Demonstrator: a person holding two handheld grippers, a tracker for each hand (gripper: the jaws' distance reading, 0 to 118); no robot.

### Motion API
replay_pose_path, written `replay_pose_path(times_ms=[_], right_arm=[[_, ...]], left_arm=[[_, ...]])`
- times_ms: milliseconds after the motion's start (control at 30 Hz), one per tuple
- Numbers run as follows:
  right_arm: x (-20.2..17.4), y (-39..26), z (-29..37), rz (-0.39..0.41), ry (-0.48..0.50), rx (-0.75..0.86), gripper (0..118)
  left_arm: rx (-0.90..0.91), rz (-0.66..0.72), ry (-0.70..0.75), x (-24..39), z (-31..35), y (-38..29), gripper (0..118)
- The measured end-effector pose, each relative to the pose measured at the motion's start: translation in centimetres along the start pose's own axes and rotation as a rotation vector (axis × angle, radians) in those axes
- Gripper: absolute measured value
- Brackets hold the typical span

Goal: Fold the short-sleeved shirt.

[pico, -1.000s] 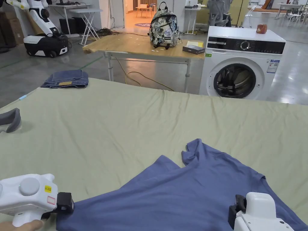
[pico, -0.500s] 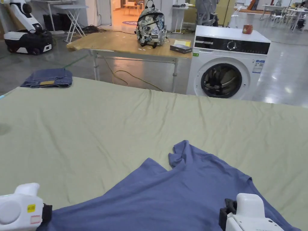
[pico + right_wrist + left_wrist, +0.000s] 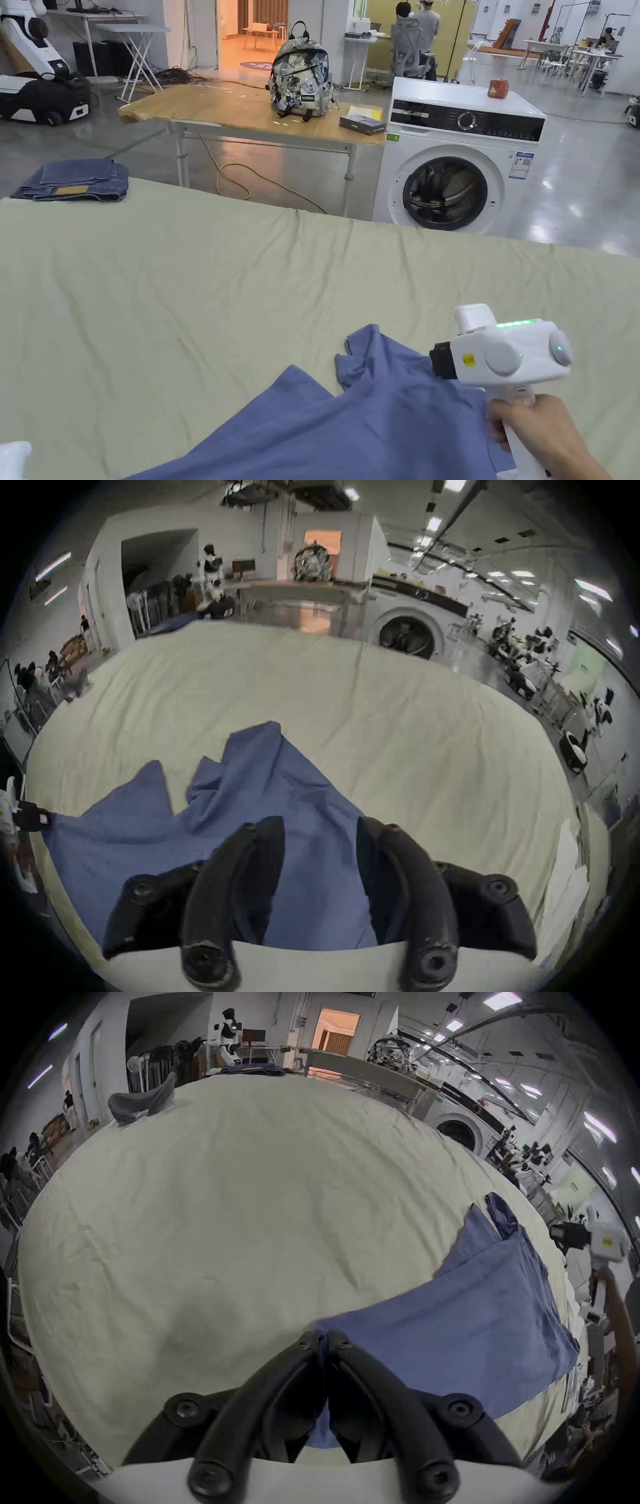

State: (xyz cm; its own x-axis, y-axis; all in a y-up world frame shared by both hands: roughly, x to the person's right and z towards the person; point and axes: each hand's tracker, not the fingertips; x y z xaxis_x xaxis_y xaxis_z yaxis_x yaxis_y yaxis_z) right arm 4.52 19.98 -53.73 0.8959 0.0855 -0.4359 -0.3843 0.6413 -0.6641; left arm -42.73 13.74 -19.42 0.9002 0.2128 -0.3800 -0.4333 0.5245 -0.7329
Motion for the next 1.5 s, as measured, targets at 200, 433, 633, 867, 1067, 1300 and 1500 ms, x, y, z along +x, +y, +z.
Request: replay_pose_path(times_ms=[200, 433, 633, 867, 1067, 1300, 1500], right_arm=[[1.4, 2.0, -6.2, -0.054, 0.047, -0.091, 65], [0.9, 1.9, -10.7, -0.035, 0.132, -0.257, 66], [-1.0, 2.0, -10.2, 0.027, 0.08, -0.196, 34], [-1.7, 1.0, -6.9, 0.042, 0.033, -0.08, 2], [-0.1, -0.4, 2.3, -0.067, -0.018, 0.133, 2], [2.2, -2.3, 13.0, -0.08, -0.094, 0.312, 2], [5.2, -1.5, 22.0, -0.085, -0.198, 0.459, 2]], left_arm=[[-0.007, -0.001, -0.01, 0.5, -0.4, 0.7, 0], [-0.019, -0.008, 0.005, 0.7, -0.5, 1.2, 0], [-0.027, -0.041, 0.028, 1.0, -0.5, 1.0, 0], [-0.001, -0.051, 0.018, 0.9, -0.2, 1.2, 0], [0.122, -0.042, 0.0, 0.8, 2.0, 2.2, 0], [0.263, -0.124, -0.046, 3.6, 6.8, 5.7, 0], [0.401, -0.17, -0.107, 7.5, 12.1, 11.6, 0]])
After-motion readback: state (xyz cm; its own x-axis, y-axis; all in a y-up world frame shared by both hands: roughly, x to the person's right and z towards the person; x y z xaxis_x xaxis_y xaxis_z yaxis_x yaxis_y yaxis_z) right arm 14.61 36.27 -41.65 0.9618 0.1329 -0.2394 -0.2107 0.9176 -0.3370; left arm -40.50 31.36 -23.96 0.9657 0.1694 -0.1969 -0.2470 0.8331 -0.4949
